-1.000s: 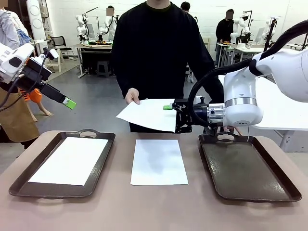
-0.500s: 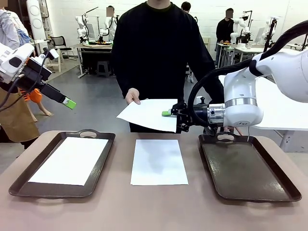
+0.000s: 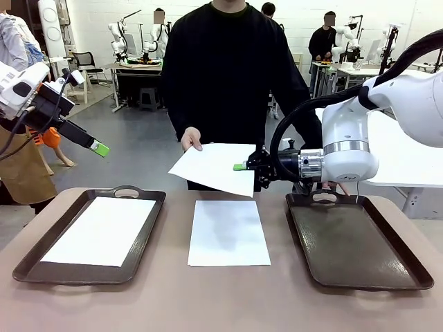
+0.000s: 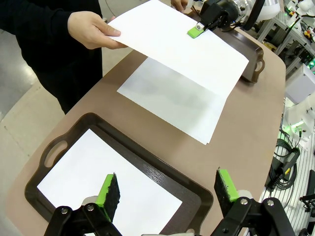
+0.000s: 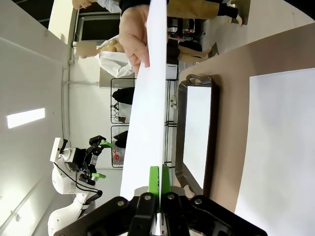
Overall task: Sort the A4 documents.
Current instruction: Receive the A4 Paper, then place the A4 Paper in the designated Handle tray.
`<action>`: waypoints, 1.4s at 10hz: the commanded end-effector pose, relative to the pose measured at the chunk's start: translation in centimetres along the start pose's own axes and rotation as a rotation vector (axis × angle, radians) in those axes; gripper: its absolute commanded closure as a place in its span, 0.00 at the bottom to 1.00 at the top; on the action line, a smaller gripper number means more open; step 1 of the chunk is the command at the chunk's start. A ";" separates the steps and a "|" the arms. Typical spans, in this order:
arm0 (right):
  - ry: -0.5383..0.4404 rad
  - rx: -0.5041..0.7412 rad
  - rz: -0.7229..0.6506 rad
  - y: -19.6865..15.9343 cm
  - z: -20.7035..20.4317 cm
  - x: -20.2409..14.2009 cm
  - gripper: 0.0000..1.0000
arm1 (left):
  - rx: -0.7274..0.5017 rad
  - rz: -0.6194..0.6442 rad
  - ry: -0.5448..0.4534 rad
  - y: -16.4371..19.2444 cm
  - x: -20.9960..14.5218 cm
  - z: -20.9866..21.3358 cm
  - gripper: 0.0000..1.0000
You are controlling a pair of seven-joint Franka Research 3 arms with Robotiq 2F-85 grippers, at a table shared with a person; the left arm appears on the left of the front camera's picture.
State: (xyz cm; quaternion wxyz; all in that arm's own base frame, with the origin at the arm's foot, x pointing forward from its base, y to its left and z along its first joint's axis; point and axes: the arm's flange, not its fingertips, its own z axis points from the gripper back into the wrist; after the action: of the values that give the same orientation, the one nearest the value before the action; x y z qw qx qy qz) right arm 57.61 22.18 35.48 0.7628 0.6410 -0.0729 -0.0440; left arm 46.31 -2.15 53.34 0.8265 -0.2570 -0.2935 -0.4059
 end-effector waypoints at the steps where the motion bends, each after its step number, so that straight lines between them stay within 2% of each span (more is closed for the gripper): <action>1: -0.010 0.012 -0.012 -0.2 -0.3 0.0 1.00 | 0.002 -0.006 0.004 -0.1 0.0 0.0 0.00; 4: -0.002 0.016 -0.001 -0.1 -0.3 -0.3 1.00 | 0.002 -0.006 0.004 -0.1 0.0 0.0 0.00; 5: 0.043 0.024 0.015 0.3 -0.4 -0.4 1.00 | 0.002 -0.006 0.004 -0.1 0.0 0.0 0.00; 6: 0.001 0.000 0.000 0.0 -0.1 0.0 1.00 | 0.002 -0.006 0.004 -0.1 0.0 0.0 0.00; 14: 0.001 0.000 0.000 0.0 -0.1 0.0 1.00 | 0.002 -0.006 0.004 -0.1 0.0 0.0 0.00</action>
State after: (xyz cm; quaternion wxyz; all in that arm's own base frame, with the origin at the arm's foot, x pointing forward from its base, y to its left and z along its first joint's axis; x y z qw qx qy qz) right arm 57.56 22.22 35.55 0.7616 0.6429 -0.0708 -0.0402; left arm 46.31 -2.17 53.34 0.8264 -0.2571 -0.2935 -0.4060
